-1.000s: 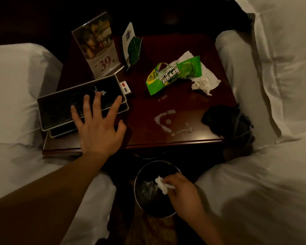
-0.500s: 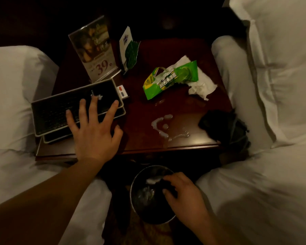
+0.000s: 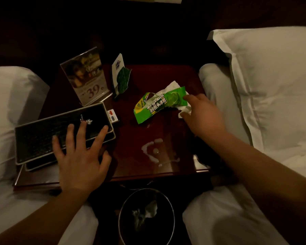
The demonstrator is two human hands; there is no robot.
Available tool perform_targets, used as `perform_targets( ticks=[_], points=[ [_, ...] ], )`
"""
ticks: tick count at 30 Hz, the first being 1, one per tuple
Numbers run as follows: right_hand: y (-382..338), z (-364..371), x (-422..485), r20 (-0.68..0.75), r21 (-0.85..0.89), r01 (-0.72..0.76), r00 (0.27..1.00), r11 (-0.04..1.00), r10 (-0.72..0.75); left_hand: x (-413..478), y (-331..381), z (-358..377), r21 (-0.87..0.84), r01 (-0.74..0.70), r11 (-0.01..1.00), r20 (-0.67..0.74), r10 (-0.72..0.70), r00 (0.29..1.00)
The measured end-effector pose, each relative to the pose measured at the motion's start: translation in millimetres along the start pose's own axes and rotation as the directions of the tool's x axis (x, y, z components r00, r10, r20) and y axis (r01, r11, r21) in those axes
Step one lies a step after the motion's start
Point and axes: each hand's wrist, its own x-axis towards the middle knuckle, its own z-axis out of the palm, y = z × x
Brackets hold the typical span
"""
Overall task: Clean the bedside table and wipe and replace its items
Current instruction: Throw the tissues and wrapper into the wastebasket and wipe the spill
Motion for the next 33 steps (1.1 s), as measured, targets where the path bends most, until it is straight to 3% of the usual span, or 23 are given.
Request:
perform_targets(
  ticks=[3, 7, 12, 22, 27, 33],
  points=[
    [6.5, 14.6, 7.9, 0.104, -0.112, 0.022, 0.995, 0.993, -0.011, -0.5, -0.7, 0.5, 0.001, 0.001, 1.0, -0.008, -0.001, 1.0],
    [14.2, 22.6, 13.4, 0.167, -0.058, 0.048, 0.985, 0.997, -0.038, 2.9, -0.1, 0.8, -0.004, 0.007, 1.0, -0.013, -0.007, 1.0],
    [14.3, 10.0, 1.9, 0.039, 0.074, 0.039, 0.998, 0.997, -0.042, 5.3, 4.5, 0.0, -0.02, 0.003, 1.0, -0.009, -0.003, 1.0],
    [-36.1, -18.4, -84.1, -0.104, 0.306, 0.18, 0.982, 0.935, -0.155, 6.9, -0.6, -4.8, -0.023, 0.01, 1.0, -0.003, -0.01, 1.0],
    [-48.5, -19.4, -145.3, -0.005, 0.437, 0.187, 0.979, 0.88, -0.206, 3.2, 0.5, -3.7, -0.009, 0.01, 1.0, 0.008, -0.01, 1.0],
    [-58.1, 39.6, -214.0, 0.278, 0.487, 0.077, 0.931, 0.87, -0.238, 2.7, 3.6, -6.4, -0.041, 0.015, 0.999, 0.006, -0.014, 1.0]
  ],
)
